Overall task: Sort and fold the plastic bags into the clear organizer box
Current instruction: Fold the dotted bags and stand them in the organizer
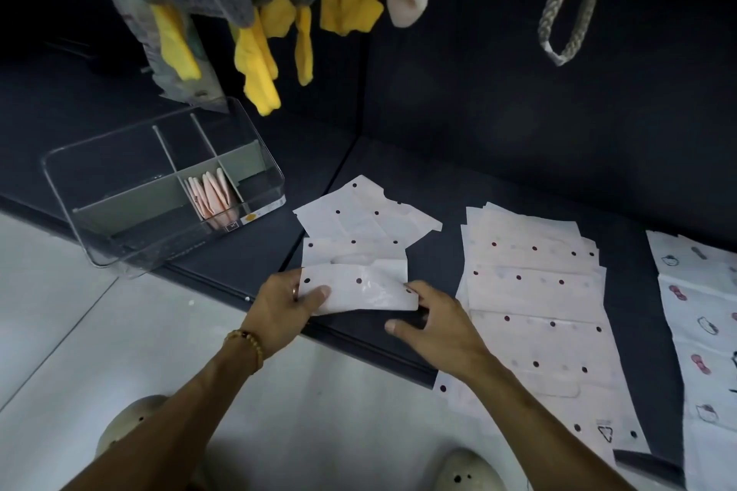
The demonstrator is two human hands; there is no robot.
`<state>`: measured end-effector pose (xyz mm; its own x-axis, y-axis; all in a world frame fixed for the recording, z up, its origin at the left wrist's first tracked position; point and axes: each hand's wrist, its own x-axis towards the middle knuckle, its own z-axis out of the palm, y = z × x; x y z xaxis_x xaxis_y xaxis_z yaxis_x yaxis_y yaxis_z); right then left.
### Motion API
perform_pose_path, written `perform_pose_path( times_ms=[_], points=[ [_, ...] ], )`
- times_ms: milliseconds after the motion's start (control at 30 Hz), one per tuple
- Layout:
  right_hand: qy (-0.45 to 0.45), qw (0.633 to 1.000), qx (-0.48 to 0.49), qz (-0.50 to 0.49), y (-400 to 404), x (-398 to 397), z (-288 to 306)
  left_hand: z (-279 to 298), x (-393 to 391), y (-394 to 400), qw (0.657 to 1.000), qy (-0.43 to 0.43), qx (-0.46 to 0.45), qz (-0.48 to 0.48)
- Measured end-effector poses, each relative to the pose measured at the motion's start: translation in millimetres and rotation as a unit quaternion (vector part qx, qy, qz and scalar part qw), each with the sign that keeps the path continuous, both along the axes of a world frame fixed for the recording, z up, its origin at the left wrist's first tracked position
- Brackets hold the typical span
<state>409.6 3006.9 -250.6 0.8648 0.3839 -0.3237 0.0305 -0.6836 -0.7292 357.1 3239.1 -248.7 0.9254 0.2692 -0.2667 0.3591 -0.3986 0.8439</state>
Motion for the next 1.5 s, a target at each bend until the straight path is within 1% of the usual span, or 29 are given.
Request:
perform_pose_path(
  times_ms=[100, 200, 267, 333, 400, 467, 567, 633, 733, 767, 867, 1000, 1067, 1133, 1200, 1300, 1400, 1467, 1500],
  points=[
    [-0.037, 0.997, 0.013, -0.065, 10, 2, -3, -5, -3, -1, 0.999, 0.006, 0.006, 0.042],
    [-0.05, 0.996, -0.012, -0.07, 15, 5, -1, -4, -3, -1, 0.998, 0.003, 0.03, 0.064],
    [-0.034, 0.996, -0.019, -0.084, 15, 10, -3, -4, -3, 0, 0.999, 0.003, 0.016, 0.042],
    [0.005, 0.994, -0.004, -0.111, 12, 15, -5, -4, -3, 2, 1.0, 0.008, 0.0, 0.02],
    [0.039, 0.99, 0.017, -0.137, 11, 19, -7, -5, -3, 4, 0.999, 0.01, 0.035, 0.017],
    [0.049, 0.988, 0.007, -0.146, 11, 22, -8, -8, 0, 6, 0.997, 0.031, 0.062, 0.024],
    [0.029, 0.988, -0.045, -0.144, 16, 25, -11, -9, 4, 4, 0.988, 0.065, 0.138, -0.001],
    [0.012, 0.986, -0.039, -0.162, 18, 27, -11, -10, 6, 2, 0.984, 0.077, 0.158, 0.005],
    [0.057, 0.977, 0.043, -0.201, 23, 26, -9, -9, 8, 0, 0.985, 0.087, 0.141, 0.045],
    [0.068, 0.976, 0.041, -0.2, 25, 24, -10, -10, 8, 0, 0.985, 0.09, 0.137, 0.056],
    [0.082, 0.978, -0.005, -0.191, 28, 22, -13, -11, 9, 0, 0.984, 0.096, 0.131, 0.073],
    [0.091, 0.973, -0.007, -0.21, 29, 26, -12, -9, 13, 1, 0.984, 0.133, 0.026, 0.112],
    [0.086, 0.973, -0.017, -0.215, 30, 27, -11, -9, 16, 1, 0.984, 0.133, 0.029, 0.113],
    [0.082, 0.972, -0.028, -0.218, 29, 25, -10, -8, 19, 1, 0.985, 0.127, 0.065, 0.092],
    [0.075, 0.971, -0.035, -0.222, 28, 25, -9, -9, 22, 1, 0.984, 0.119, 0.121, 0.053],
    [0.06, 0.971, -0.049, -0.226, 27, 25, -8, -11, 22, 1, 0.967, 0.109, 0.232, 0.001],
    [0.049, 0.973, -0.063, -0.217, 27, 27, -8, -14, 18, 0, 0.956, 0.101, 0.274, 0.002],
    [0.036, 0.975, -0.077, -0.206, 28, 28, -8, -11, 15, -2, 0.941, 0.104, 0.322, 0.009],
    [0.029, 0.976, -0.084, -0.2, 28, 28, -8, -10, 13, -3, 0.931, 0.092, 0.354, 0.011]
  ],
)
